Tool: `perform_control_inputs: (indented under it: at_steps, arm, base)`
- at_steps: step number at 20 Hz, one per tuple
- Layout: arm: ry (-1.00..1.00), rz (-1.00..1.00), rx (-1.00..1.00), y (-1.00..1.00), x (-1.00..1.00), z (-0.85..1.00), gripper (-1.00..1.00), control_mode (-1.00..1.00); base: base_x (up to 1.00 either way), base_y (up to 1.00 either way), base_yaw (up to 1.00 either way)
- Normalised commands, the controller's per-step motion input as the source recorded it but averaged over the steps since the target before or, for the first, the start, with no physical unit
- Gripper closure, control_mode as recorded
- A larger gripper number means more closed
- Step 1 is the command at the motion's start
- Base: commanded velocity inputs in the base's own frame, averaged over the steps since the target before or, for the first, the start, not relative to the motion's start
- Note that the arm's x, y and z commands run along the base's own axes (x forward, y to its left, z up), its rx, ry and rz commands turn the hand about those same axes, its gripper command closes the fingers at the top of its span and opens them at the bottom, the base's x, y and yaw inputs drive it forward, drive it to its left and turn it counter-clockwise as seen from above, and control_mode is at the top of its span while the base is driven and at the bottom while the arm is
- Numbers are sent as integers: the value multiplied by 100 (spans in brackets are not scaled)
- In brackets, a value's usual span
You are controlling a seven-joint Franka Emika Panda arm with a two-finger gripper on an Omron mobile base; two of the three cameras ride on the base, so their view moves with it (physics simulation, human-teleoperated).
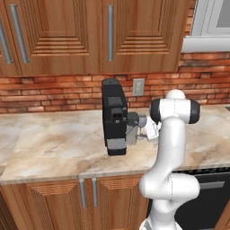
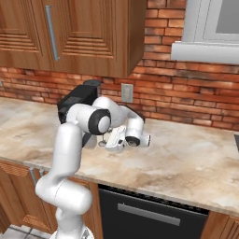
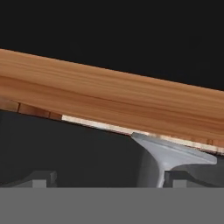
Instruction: Retrieve the wine glasses from the counter and place one next to each plate.
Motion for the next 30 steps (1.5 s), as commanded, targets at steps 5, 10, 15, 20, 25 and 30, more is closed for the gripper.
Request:
perform_control_inputs:
  at_steps: [5,10,15,20,25,30]
  arm:
    - [-12,29,-1,61,-15,-42,-100,-100]
    - [-19,27,-7,82,-46,-16,-100,-100]
    - [-15,9,-5,71,-40,2,-100,-100]
    - [-13,3,-2,60,-42,5,100,-100]
    - [-9,0,0,17,-35,31,100,-100]
    - [-2,0,0,-6,-37,60,100,-100]
  base:
    - [0,0,0]
    - [0,0,0]
    - [0,0,0]
    - [0,0,0]
    - [0,0,0]
    - [0,0,0]
